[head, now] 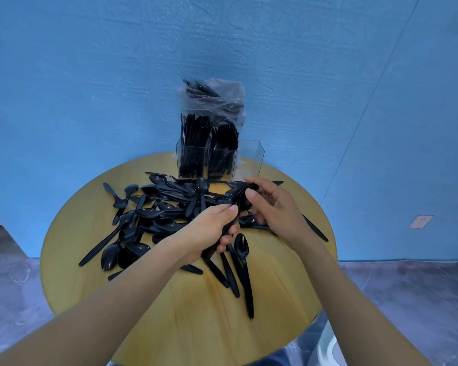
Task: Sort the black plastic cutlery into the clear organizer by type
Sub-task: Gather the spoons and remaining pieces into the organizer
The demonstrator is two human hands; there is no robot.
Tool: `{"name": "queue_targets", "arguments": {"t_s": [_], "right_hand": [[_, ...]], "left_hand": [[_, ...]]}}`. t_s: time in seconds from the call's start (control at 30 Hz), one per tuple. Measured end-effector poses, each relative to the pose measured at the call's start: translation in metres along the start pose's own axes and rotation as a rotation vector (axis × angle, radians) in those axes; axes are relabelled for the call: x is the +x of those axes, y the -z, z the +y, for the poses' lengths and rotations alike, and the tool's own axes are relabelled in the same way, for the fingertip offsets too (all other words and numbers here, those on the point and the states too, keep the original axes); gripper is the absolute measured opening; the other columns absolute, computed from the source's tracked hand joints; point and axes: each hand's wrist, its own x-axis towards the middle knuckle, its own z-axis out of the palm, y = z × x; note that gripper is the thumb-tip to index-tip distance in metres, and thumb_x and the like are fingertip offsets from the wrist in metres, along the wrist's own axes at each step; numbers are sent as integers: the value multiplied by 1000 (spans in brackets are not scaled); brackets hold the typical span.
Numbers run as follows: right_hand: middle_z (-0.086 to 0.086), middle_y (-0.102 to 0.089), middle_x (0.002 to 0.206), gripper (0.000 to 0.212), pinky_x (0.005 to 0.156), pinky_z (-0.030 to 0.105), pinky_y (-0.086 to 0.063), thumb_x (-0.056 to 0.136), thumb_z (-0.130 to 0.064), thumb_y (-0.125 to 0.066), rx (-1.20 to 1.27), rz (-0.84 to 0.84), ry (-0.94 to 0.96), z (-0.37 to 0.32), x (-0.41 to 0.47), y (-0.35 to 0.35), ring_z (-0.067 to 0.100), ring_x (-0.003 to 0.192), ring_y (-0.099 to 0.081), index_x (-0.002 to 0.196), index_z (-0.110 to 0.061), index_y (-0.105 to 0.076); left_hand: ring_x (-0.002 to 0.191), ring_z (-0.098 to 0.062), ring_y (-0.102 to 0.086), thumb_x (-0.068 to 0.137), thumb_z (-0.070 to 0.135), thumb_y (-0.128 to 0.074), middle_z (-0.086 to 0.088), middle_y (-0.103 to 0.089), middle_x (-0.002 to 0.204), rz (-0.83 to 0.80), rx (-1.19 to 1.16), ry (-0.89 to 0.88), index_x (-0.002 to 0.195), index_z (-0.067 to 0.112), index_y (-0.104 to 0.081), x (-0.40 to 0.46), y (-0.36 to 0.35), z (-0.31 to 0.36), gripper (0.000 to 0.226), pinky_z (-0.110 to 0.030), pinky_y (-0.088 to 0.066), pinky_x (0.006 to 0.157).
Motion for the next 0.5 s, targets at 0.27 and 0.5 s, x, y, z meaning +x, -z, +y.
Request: {"name": "queue_targets", "arguments": {"t_s": [0.27,0.5], "right_hand": [[-11,-42,57,31,52,18,-29,96,-29,-50,-282,173,17,8,45,-3,2,52,-38,69,-14,-56],[-5,-50,60,23,40,16,-32,97,-30,-49,50,-43,-88,-1,72,37,5,45,-42,89,-12,-62]], "left_hand": [[46,-4,-38,102,27,-35,2,-43,71,-76,228,-113,87,12,-43,32,-5,9,23,-18,-36,42],[47,-3,-35,102,25,-35,2,-40,72,-114,227,-152,82,13,-42,72,11,27,24,-17,-33,42]]}}
